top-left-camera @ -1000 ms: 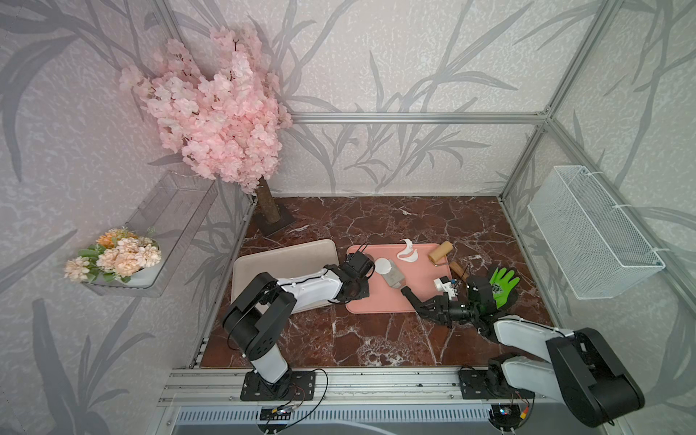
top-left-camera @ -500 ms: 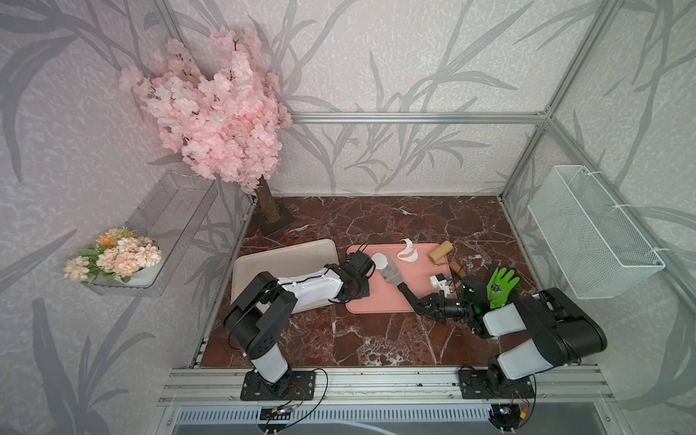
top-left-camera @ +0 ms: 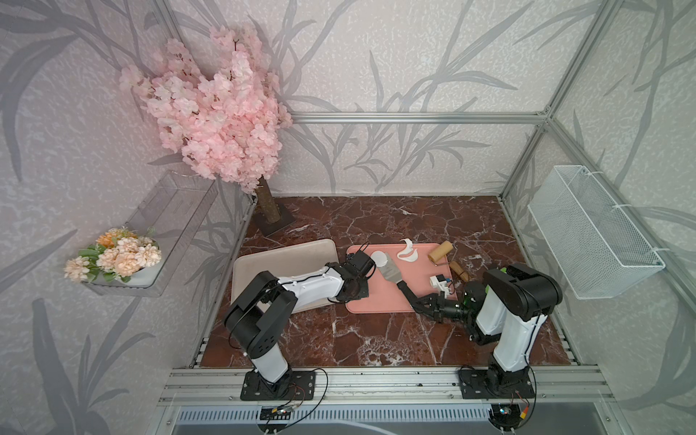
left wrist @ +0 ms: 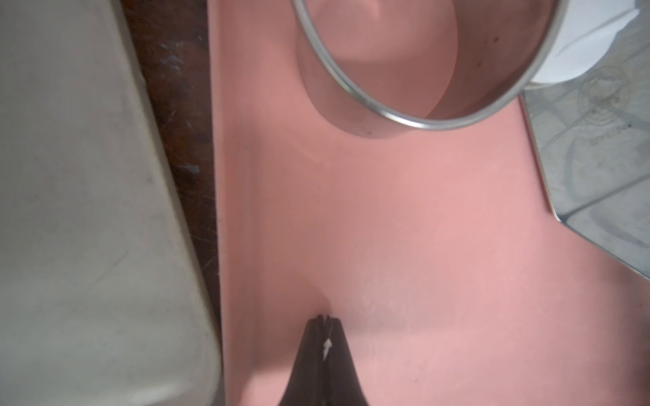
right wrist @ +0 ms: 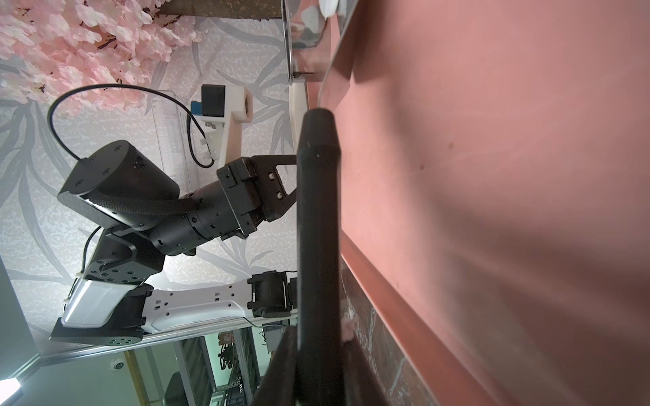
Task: Roll out the dumpling wrappers from the dough
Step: Scoop the dumpling wrapper from the work surface.
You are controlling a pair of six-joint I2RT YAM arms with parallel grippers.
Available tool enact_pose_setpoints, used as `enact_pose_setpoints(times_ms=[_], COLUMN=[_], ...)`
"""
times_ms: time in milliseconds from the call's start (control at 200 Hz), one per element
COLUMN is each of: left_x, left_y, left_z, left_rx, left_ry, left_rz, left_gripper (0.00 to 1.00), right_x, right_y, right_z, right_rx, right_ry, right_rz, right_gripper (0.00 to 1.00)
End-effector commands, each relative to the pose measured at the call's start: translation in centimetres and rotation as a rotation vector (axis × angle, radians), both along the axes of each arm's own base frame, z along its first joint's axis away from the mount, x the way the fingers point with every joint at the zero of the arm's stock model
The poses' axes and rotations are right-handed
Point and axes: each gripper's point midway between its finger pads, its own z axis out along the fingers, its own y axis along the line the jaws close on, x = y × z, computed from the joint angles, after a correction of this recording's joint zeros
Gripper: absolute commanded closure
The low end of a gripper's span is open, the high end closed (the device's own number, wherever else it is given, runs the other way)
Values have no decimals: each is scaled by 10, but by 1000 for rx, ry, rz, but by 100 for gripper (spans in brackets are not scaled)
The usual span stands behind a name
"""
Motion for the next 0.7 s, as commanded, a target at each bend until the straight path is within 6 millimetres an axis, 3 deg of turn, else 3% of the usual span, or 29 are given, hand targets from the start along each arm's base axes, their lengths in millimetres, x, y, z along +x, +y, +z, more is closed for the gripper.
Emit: enact_pose_setpoints(times_ms=[0,395,695], left_x=[0,8,10], left_y=[7,10,14], left_z=[1,15,22], left_rx=[58,88,100], left_ry=[17,-12,-26], left_rz=[9,24,34], left_gripper=[100,100,100], right_x=[-1,12,11], right_y=[-1,-4,-7], right_z=[-12,17,23], right_rx=[-21,18,24], right_ry=[106,17,-13], right_rz=[-21,-47,-47], right_gripper=[100,100,100])
